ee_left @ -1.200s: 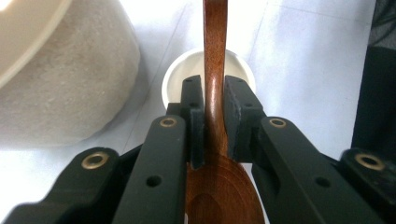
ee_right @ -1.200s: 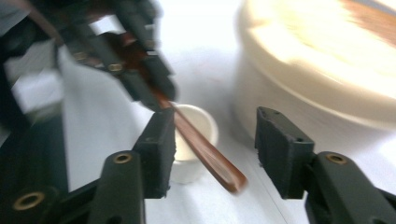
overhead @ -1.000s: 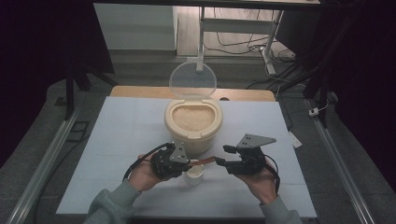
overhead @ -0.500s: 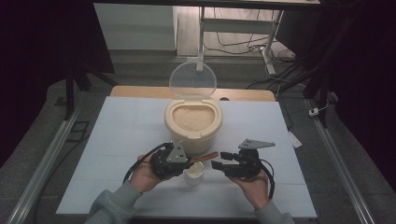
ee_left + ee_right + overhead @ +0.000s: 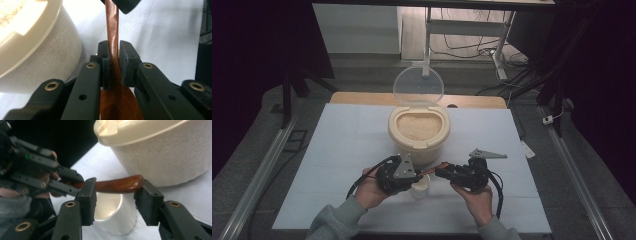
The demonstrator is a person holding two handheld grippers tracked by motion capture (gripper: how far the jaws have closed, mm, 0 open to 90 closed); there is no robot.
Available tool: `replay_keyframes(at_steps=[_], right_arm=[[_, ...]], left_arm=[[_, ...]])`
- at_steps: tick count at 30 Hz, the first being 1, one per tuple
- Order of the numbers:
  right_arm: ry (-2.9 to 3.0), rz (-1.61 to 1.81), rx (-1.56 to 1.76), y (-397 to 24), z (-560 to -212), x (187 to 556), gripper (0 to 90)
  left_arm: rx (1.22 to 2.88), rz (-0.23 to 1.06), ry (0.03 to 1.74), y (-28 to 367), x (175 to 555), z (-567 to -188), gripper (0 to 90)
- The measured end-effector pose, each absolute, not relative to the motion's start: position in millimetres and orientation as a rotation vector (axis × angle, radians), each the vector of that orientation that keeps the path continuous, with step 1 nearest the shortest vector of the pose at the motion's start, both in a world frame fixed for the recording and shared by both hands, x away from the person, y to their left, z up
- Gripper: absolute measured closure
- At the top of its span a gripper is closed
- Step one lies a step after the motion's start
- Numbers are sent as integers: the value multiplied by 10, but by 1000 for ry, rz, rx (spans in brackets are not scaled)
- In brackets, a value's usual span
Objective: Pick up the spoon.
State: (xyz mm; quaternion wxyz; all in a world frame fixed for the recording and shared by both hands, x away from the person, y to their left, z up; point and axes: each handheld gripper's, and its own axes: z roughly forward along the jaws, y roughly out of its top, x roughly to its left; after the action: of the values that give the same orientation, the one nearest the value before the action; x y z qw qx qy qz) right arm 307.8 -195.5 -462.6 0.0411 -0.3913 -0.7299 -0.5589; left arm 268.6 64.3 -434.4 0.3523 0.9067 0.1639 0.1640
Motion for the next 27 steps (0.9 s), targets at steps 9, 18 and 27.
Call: replay_keyframes(at_steps=[9, 18, 27], right_arm=[[-2119, -1787, -1198, -1950, -4614, 3092, 634], [-1989, -1866, -1189, -1945, -4622, 3107, 719], [-1899, -1918, -1119, -1952, -4604, 3098, 808]], left_arm=[[2367, 480, 423, 627, 2666, -4349, 787], [2363, 522, 425, 628, 2646, -4331, 792], [2357, 522, 417, 641, 2632, -4315, 796]])
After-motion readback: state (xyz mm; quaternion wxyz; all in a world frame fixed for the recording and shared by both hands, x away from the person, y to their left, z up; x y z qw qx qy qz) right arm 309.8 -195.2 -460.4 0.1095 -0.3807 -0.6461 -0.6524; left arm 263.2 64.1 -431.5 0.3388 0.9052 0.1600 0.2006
